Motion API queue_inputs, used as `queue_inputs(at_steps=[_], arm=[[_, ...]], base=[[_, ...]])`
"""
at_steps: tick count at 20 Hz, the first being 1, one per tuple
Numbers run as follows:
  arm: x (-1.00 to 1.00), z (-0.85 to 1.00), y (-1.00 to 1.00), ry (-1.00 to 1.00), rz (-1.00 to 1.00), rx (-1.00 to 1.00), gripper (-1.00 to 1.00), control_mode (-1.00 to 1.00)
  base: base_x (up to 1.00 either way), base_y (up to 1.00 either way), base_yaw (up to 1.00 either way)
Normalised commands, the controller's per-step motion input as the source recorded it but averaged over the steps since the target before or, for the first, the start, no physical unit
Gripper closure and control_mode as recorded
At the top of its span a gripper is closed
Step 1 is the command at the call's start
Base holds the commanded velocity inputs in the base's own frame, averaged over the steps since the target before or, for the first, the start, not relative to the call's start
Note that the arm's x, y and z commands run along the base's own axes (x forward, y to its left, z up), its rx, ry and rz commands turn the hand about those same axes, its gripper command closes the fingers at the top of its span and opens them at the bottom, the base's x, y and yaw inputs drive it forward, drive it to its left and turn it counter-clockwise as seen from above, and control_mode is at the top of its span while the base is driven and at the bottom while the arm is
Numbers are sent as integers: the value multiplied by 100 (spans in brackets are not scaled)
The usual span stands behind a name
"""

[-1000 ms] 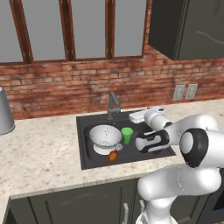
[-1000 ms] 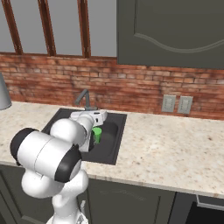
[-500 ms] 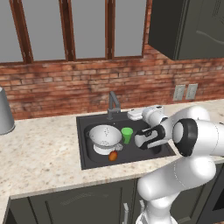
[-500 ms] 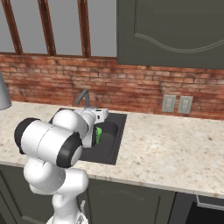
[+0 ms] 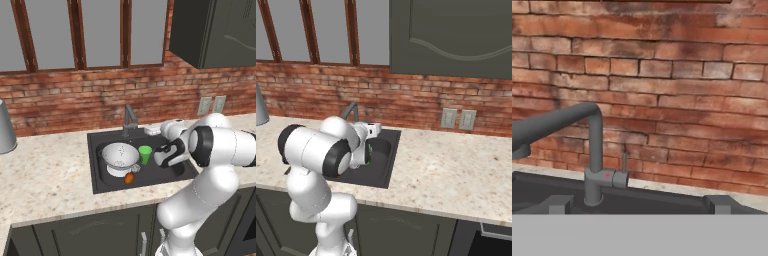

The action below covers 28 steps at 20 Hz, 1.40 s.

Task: Pick the cup and colander and place them in the sink. Then turn on the water.

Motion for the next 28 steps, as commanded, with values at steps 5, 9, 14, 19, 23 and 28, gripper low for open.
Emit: queue_inputs(at_steps=[5,9,14,19,23,28], arm=[[20,-16,0,-3,0,0,-100,-100],[19,-17,0,-5,0,0,-100,-100],[9,-22,0,-6,3,2,-100,-100],[10,-22,-2,-5,5,3,-100,-100],[7,-20,-4,-6,7,3,-100,-100],[20,-30,-5,-11,5,1,-100,-100]], base=[[0,0,0],[0,0,0],[0,0,0],[0,0,0],[0,0,0],[0,0,0]])
